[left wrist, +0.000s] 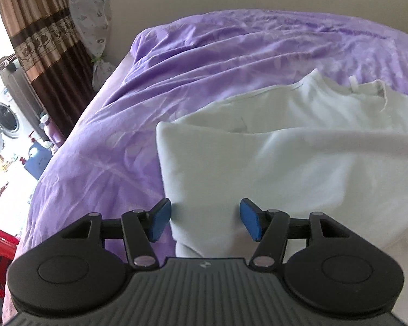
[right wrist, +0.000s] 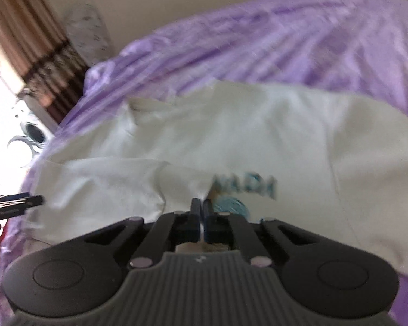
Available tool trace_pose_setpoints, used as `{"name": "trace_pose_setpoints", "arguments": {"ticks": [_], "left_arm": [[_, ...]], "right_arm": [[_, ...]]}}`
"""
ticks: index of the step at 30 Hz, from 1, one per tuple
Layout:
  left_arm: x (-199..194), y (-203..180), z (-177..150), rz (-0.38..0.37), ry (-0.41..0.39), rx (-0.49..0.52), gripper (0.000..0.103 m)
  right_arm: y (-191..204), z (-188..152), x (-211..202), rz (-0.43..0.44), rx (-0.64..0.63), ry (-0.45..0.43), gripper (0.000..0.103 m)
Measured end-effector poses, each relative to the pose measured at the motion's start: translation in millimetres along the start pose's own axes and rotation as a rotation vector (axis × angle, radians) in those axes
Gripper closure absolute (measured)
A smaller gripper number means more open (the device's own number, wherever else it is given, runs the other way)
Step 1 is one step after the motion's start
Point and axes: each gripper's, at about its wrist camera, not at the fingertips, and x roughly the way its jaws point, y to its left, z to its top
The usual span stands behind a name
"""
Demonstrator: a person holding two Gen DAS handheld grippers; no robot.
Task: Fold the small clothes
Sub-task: 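Grasp the cuff of the other sleeve with the right gripper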
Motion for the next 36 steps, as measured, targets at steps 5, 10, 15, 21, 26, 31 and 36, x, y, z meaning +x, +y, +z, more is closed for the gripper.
{"name": "trace_pose_setpoints", "arguments": {"ticks": [5,10,15,21,26,31,36], "left_arm": [[-9,7,-1,0.002,-0.023,-0.011,0.034],[-19,15,2,0.010,-0.048,-0.020,0.034],[-24,24,4,0.012,-0.058,-0.034,0.034],[-27,31,2,0.028,-0.063,-0.042,0.034],[-30,37,1,0.037,-0.055,-0.057,0.034],[-45,50,2,0.033,-0.068,-0.076,0.034],[-56,73,0,0.023,-0.062,-0.175,0.052]], "right_arm": [[-17,-9,-1,0.090,0.118,-0.010,0.055],[-24,-17,1,0.109,0.157,0.008,0.055],[-39,-27,19,0.181,0.284,0.015,0.055],[-54,-38,25,0.251,0.359,-0.008,0.068],[-48,-45,29,0.273,0.346,0.025,0.083],[-33,-36,9,0.279,0.351,-0.045,0.100],[31,17,-42,0.221,0.188,-0.104,0.100]]}}
